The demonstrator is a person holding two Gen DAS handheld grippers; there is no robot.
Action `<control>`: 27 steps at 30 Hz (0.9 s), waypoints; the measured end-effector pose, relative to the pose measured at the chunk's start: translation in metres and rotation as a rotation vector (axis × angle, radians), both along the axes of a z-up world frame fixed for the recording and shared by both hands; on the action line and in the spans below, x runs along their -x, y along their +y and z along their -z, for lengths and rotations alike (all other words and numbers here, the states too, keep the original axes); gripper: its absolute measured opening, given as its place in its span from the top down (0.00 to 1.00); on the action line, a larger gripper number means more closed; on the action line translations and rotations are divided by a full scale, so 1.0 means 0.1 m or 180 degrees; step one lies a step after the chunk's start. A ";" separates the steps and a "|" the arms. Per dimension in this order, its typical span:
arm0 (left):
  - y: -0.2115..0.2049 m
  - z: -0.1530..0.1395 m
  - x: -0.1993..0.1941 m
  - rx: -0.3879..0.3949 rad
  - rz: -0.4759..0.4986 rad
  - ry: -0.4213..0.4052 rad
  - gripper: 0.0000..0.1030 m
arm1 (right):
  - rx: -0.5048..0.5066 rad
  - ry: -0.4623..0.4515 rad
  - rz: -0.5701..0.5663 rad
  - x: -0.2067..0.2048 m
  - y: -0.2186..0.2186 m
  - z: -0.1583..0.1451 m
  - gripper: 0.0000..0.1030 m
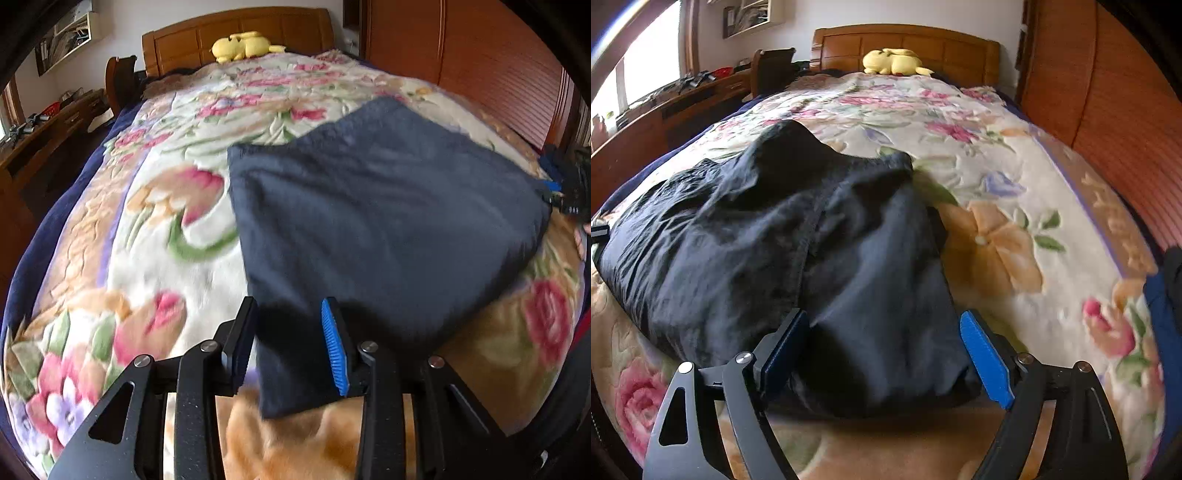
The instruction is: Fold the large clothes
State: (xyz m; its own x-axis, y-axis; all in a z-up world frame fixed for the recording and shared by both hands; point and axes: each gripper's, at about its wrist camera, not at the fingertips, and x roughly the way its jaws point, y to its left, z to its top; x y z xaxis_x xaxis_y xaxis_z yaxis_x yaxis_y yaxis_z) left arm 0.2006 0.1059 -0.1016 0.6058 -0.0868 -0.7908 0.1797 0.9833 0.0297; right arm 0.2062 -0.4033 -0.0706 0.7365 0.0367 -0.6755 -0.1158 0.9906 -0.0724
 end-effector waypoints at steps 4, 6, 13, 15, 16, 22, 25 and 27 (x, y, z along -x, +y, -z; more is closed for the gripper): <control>0.06 0.09 0.07 0.0001 -0.0077 0.0031 0.63 | -0.0063 0.0029 0.0027 -0.03 -0.02 0.07 0.16; 0.09 0.12 0.10 0.0030 -0.0120 0.0040 0.62 | -0.0074 0.0038 0.0056 -0.02 0.00 0.12 0.15; 0.12 0.22 0.19 0.0172 -0.0199 0.0030 0.62 | -0.0066 0.0030 0.0081 -0.02 0.08 0.18 0.15; 0.13 0.21 0.22 0.0214 -0.0216 0.0017 0.62 | -0.0068 0.0073 0.0069 -0.02 0.10 0.23 0.15; 0.13 0.20 0.25 0.0235 -0.0221 0.0006 0.62 | -0.0075 0.0089 0.0063 -0.03 0.09 0.25 0.15; 0.13 0.19 0.34 0.0270 -0.0243 0.0025 0.62 | -0.0176 0.0147 0.0038 -0.07 0.03 0.27 0.15; 0.15 0.20 0.34 0.0315 -0.0282 0.0035 0.62 | -0.0174 0.0148 0.0040 -0.07 0.03 0.28 0.15; 0.15 0.21 0.34 0.0313 -0.0292 0.0035 0.62 | -0.0174 0.0153 0.0041 -0.07 0.03 0.28 0.15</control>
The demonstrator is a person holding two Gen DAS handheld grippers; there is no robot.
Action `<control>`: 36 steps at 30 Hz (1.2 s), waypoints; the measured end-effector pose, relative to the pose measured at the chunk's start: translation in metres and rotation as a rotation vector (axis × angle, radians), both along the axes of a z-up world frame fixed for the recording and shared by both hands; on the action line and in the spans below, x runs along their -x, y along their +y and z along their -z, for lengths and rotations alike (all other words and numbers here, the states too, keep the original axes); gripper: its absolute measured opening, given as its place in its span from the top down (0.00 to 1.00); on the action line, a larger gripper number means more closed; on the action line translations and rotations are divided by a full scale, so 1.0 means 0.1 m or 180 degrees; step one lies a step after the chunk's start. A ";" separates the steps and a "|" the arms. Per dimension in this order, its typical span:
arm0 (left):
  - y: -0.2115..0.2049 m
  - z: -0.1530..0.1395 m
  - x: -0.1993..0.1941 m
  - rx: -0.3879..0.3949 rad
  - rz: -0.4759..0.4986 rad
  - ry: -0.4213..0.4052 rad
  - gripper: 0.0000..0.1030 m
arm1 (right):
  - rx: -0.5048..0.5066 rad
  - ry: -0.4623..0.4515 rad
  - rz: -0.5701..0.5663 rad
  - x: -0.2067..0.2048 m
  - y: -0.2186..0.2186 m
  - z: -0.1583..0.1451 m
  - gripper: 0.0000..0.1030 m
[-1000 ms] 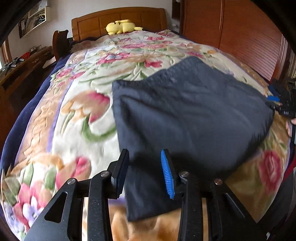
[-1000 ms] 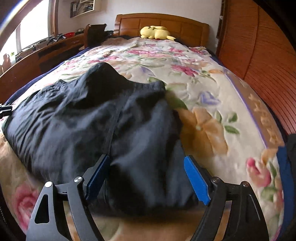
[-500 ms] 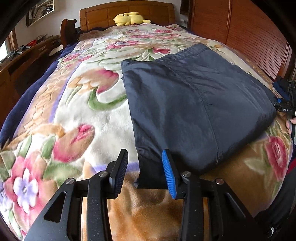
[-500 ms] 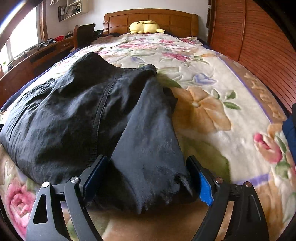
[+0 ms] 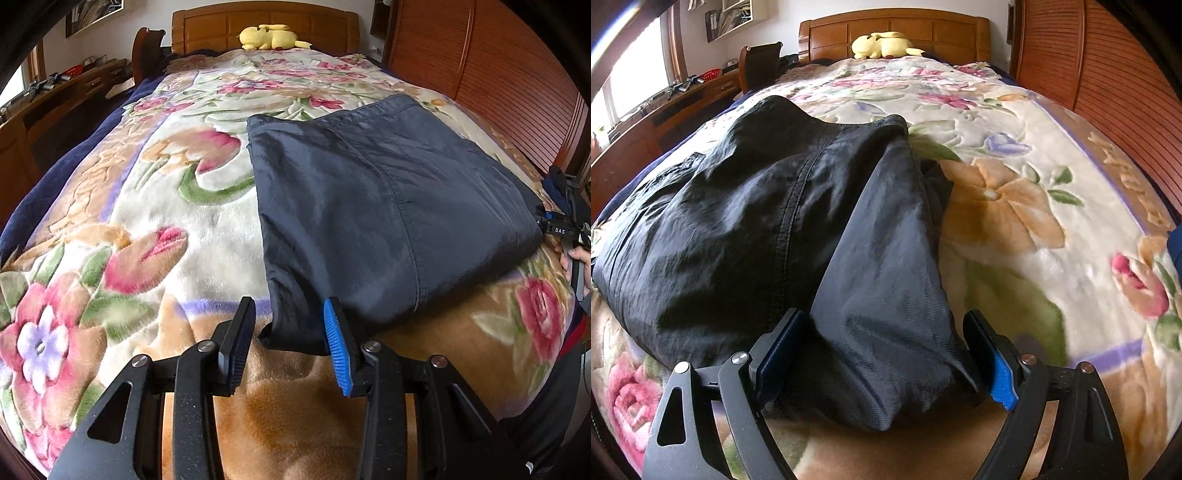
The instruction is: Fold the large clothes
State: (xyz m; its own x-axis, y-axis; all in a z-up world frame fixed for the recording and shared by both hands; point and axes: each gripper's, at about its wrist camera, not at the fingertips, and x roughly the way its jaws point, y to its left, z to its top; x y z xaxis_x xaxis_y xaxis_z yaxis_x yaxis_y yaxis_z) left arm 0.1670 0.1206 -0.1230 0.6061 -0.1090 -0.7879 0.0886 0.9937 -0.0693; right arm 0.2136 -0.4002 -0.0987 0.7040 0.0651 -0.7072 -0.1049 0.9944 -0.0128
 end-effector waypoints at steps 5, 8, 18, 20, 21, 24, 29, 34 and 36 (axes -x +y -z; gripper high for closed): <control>0.00 0.10 -0.03 0.0043 -0.0056 0.0022 0.62 | -0.0020 0.0022 0.0001 -0.01 0.00 0.01 0.15; -0.02 0.14 -0.04 0.0071 -0.0094 0.0015 0.62 | -0.0038 0.0042 -0.0005 -0.02 0.00 0.02 0.15; -0.04 0.14 -0.06 0.0010 -0.0084 -0.0018 0.63 | -0.0068 0.0080 -0.0009 -0.06 -0.01 0.04 0.15; -0.05 0.12 -0.06 0.0045 -0.0047 -0.0041 0.73 | -0.0041 0.0099 -0.0010 -0.06 0.01 0.05 0.15; -0.07 0.11 -0.06 0.0029 -0.0048 -0.0046 0.78 | -0.0019 0.0118 -0.0018 -0.07 0.01 0.05 0.15; -0.11 0.06 -0.05 -0.0018 -0.0020 -0.0118 0.89 | -0.0005 0.0197 -0.0070 -0.10 0.03 0.03 0.21; -0.09 -0.20 0.09 0.0009 -0.0052 -0.0383 0.91 | 0.0198 0.0186 -0.0273 -0.03 0.11 -0.10 0.75; -0.14 -0.39 0.29 0.0050 -0.0034 -0.0570 0.91 | 0.0385 -0.0144 -0.0287 0.27 0.14 -0.38 0.91; -0.16 -0.45 0.38 0.0082 -0.0021 -0.0621 0.92 | 0.0353 -0.0225 -0.0286 0.40 0.13 -0.48 0.92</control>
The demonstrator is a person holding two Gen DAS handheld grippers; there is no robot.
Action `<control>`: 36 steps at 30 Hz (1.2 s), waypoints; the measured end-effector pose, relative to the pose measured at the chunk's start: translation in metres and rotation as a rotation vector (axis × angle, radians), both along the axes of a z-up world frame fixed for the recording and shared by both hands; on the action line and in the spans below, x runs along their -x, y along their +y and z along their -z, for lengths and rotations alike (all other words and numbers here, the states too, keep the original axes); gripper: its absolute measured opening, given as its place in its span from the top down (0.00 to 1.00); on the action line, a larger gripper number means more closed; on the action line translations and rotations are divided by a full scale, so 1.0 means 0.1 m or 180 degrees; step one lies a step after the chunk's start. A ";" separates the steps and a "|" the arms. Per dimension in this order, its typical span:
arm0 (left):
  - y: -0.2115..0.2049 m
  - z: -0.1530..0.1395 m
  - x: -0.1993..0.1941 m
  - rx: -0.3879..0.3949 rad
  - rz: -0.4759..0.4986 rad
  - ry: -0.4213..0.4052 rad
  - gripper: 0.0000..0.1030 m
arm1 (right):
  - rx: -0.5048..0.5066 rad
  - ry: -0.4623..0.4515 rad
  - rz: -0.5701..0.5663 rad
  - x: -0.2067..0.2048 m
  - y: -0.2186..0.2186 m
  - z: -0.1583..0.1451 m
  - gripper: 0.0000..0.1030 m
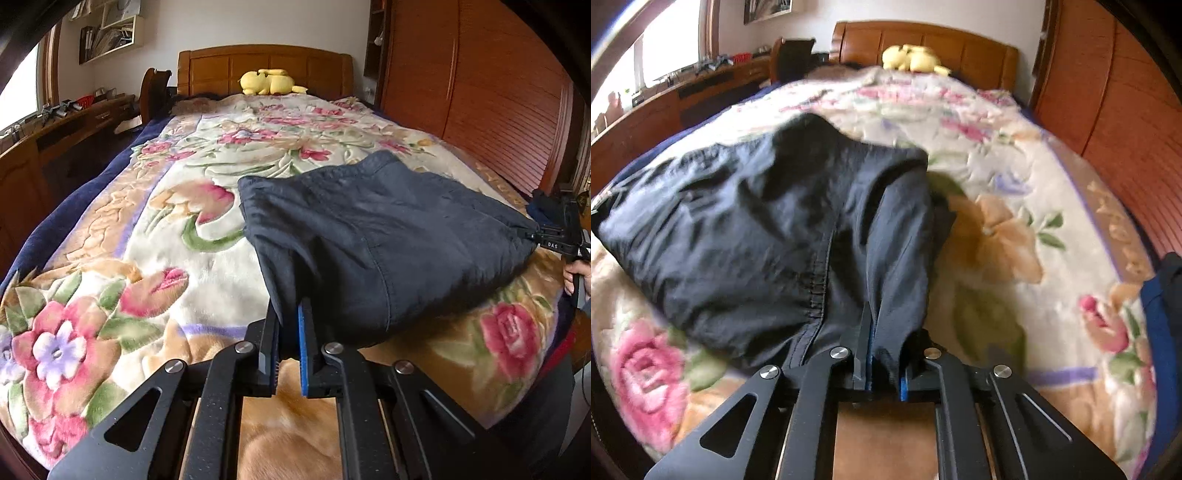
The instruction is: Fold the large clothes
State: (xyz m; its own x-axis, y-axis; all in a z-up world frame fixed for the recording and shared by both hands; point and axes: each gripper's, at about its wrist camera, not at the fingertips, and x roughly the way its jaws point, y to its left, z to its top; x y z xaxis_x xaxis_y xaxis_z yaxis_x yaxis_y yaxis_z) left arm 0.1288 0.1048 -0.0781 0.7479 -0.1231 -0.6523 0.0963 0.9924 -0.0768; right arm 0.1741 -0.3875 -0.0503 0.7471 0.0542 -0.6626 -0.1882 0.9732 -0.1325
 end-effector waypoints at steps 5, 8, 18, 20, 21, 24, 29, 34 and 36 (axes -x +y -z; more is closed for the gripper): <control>0.00 -0.14 0.27 0.0083 0.0052 -0.0100 0.92 | -0.0027 -0.0039 -0.0076 0.40 -0.02 -0.11 0.92; 0.02 -0.15 0.45 0.0117 0.0069 -0.0067 0.92 | -0.0072 0.0003 -0.0128 0.68 -0.08 -0.11 0.92; 0.09 -0.02 0.63 0.0365 -0.0057 0.0099 0.92 | -0.0126 0.0082 0.0040 0.82 -0.20 -0.23 0.76; 0.08 -0.06 0.64 0.0350 -0.0059 0.0073 0.92 | -0.0149 -0.0018 0.0088 0.80 -0.13 -0.38 0.68; 0.07 -0.06 0.65 0.0328 -0.0055 0.0070 0.91 | -0.0133 -0.0082 0.0096 0.81 -0.10 -0.45 0.61; 0.05 -0.06 0.65 0.0258 -0.0068 0.0091 0.88 | -0.0065 -0.0225 -0.0002 0.80 0.07 -0.63 0.50; 0.09 -0.12 0.69 0.0205 -0.0144 0.0001 0.74 | -0.0072 -0.0152 -0.0383 0.56 0.56 -0.68 0.50; 0.14 -0.17 0.73 0.0196 -0.0156 -0.0026 0.69 | -0.0101 0.0040 -0.0704 0.02 1.06 -0.55 0.50; 0.14 -0.16 0.73 0.0181 -0.0158 -0.0010 0.68 | -0.0126 0.0104 -0.0748 -0.24 1.22 -0.53 0.50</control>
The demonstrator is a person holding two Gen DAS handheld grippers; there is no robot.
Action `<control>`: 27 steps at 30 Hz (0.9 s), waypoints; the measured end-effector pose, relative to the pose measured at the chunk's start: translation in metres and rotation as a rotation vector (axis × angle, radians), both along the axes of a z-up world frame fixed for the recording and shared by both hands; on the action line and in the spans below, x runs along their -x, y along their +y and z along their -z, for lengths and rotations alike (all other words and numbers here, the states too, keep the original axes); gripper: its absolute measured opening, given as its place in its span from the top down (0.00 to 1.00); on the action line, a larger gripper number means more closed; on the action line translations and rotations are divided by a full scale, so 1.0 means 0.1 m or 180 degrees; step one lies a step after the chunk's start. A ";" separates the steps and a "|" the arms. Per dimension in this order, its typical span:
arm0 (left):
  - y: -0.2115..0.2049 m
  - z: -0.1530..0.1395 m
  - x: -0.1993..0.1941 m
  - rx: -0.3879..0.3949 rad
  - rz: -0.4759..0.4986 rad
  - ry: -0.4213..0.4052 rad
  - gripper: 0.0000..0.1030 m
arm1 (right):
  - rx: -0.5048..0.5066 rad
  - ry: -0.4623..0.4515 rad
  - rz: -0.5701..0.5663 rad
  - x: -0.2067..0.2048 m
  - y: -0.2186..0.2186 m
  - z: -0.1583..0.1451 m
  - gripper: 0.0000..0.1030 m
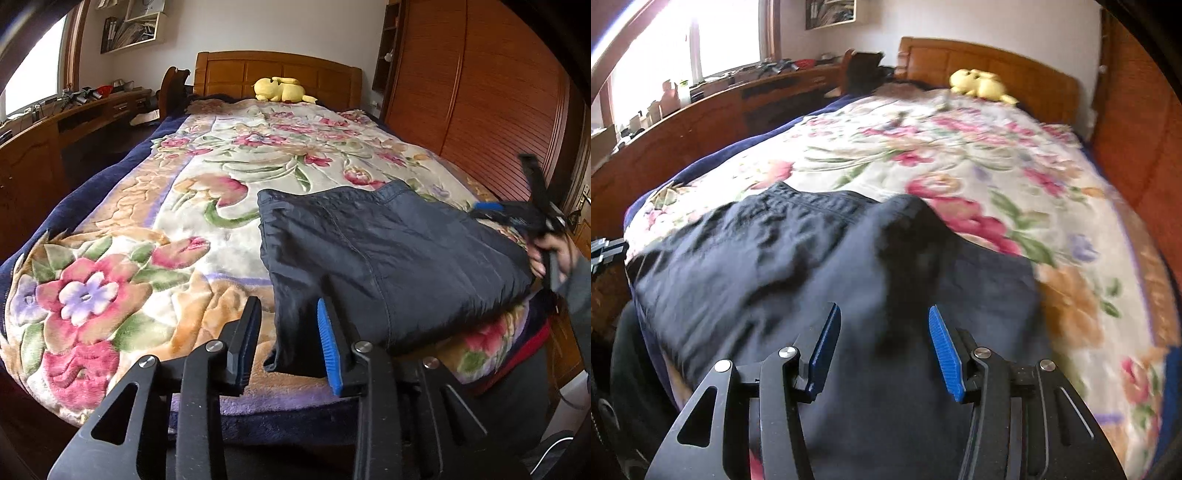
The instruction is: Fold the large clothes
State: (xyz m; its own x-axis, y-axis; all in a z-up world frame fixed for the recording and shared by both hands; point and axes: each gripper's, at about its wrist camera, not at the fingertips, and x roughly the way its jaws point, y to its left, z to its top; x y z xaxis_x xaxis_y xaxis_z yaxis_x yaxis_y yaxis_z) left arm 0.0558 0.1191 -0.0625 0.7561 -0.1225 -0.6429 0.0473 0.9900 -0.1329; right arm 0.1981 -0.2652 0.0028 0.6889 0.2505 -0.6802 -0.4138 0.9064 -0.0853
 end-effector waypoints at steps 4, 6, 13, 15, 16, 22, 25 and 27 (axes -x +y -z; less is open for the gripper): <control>-0.01 0.03 -0.02 0.0011 0.0021 0.0022 0.68 | 0.0099 0.0140 0.0013 -0.61 0.21 0.09 0.50; -0.05 0.04 -0.04 0.0013 0.0058 0.0026 0.68 | 0.0209 0.0292 0.0077 -0.87 0.32 0.21 0.50; -0.25 0.02 -0.17 -0.0016 0.0263 0.0004 0.67 | 0.0424 0.0545 0.0196 -1.45 0.55 0.53 0.61; -0.30 0.01 -0.21 -0.0012 0.0299 0.0002 0.67 | 0.0459 0.0515 0.0158 -1.54 0.62 0.54 0.75; -0.32 0.01 -0.23 -0.0009 0.0319 0.0005 0.66 | 0.0488 0.0507 0.0140 -1.58 0.65 0.55 0.77; -0.47 0.00 -0.36 -0.0024 0.0387 0.0007 0.65 | 0.0527 0.0460 0.0245 -1.79 0.72 0.70 0.79; -0.54 -0.01 -0.39 0.0004 0.0417 -0.0011 0.65 | 0.0348 0.0457 0.0245 -1.74 0.65 0.66 0.74; -0.59 -0.01 -0.40 0.0013 0.0446 -0.0009 0.64 | 0.0197 0.0461 0.0229 -1.68 0.53 0.58 0.68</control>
